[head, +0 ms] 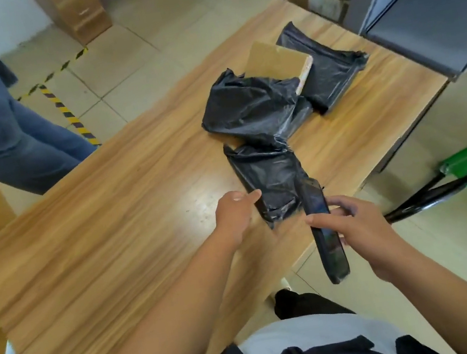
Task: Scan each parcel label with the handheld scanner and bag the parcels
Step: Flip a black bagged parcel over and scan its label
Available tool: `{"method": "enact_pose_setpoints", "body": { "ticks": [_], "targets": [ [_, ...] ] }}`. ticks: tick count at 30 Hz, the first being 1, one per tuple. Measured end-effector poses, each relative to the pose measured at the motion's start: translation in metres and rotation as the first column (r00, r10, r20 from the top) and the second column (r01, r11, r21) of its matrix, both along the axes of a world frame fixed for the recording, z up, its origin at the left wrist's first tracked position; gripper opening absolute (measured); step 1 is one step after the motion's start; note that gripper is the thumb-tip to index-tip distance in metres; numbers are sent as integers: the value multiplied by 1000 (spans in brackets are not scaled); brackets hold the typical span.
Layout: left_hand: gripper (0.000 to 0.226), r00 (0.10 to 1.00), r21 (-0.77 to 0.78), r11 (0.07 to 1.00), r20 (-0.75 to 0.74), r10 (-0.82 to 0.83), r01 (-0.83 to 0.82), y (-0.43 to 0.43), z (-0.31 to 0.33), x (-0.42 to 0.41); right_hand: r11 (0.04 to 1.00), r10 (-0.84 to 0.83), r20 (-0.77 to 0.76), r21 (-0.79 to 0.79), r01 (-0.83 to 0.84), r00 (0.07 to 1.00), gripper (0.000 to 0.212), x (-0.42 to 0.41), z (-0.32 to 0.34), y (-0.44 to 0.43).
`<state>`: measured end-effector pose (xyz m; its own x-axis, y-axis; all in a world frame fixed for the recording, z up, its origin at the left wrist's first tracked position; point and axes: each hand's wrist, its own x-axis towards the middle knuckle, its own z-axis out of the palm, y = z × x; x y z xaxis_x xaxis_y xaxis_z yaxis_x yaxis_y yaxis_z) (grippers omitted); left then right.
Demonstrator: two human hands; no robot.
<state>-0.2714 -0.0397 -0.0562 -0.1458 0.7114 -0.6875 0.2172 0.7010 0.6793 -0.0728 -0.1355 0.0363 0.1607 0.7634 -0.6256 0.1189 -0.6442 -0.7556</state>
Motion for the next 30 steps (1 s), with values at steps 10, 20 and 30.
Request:
{"method": "enact_pose_setpoints", "body": {
  "ticks": [10, 20, 30],
  "targets": [
    [5, 980, -95, 977, 43, 195, -191, 2, -6, 5, 1000, -4, -40, 27, 5, 999, 46, 29, -6, 4],
    [4, 886, -61, 902, 168, 431, -427, -65, 20, -104, 972, 231, -103, 61, -226, 967, 32, -21, -7, 45],
    [12, 691, 289, 733, -249, 678, -616, -121, 72, -211, 878, 478, -142, 105, -467, 867, 35, -88, 2, 63]
  ]
}}
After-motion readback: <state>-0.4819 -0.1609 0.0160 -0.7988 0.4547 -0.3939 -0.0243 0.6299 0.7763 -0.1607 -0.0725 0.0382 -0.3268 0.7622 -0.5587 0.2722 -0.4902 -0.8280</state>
